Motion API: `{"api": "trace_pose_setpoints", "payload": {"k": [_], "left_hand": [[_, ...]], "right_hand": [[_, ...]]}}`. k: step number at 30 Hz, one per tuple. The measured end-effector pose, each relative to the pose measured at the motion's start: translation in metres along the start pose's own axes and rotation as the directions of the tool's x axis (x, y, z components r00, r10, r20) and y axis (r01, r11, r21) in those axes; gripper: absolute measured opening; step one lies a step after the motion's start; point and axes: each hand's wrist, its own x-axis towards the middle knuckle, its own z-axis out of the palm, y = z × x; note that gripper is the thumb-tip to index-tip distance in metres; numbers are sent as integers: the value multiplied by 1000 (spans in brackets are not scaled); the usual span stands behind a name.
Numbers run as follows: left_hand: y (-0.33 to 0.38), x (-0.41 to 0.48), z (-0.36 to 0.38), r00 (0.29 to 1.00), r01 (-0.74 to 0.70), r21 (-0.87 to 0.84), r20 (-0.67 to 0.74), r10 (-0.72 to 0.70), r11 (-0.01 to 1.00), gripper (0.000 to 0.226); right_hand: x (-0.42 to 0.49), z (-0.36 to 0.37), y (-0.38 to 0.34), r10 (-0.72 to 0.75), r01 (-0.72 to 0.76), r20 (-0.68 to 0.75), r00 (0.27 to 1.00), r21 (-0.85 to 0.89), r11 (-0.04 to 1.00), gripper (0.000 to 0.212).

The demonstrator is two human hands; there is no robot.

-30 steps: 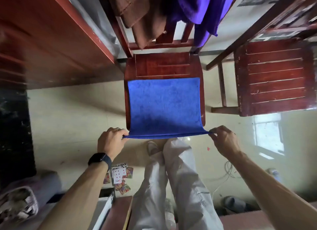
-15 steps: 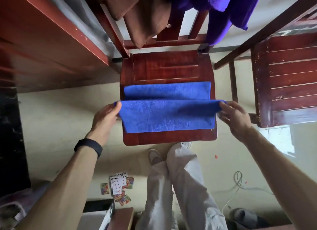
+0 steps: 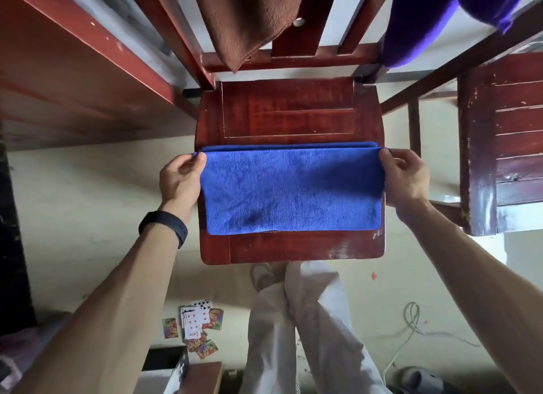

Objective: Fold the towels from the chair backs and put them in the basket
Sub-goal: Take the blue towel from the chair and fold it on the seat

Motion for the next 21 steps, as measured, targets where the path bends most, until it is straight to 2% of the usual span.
{"api": "trace_pose_setpoints", "payload": {"k": [5, 10, 14, 21], "left_hand": [[-2, 8, 7, 995, -78, 35, -58, 80, 996, 16], [-3, 15, 9, 993, -76, 99, -82, 84, 992, 13], [4, 18, 13, 990, -60, 214, -113, 86, 975, 17], [15, 15, 17, 965, -148, 514, -110, 236, 845, 25]], "right_hand": [[6, 5, 1, -44, 43, -9, 999, -18, 999, 14], [12, 10, 2, -66, 64, -23, 998, -88, 994, 20], [15, 16, 1, -103, 97, -32, 994, -166, 981, 24], [20, 23, 3, -223, 190, -87, 971, -286, 939, 25]]}}
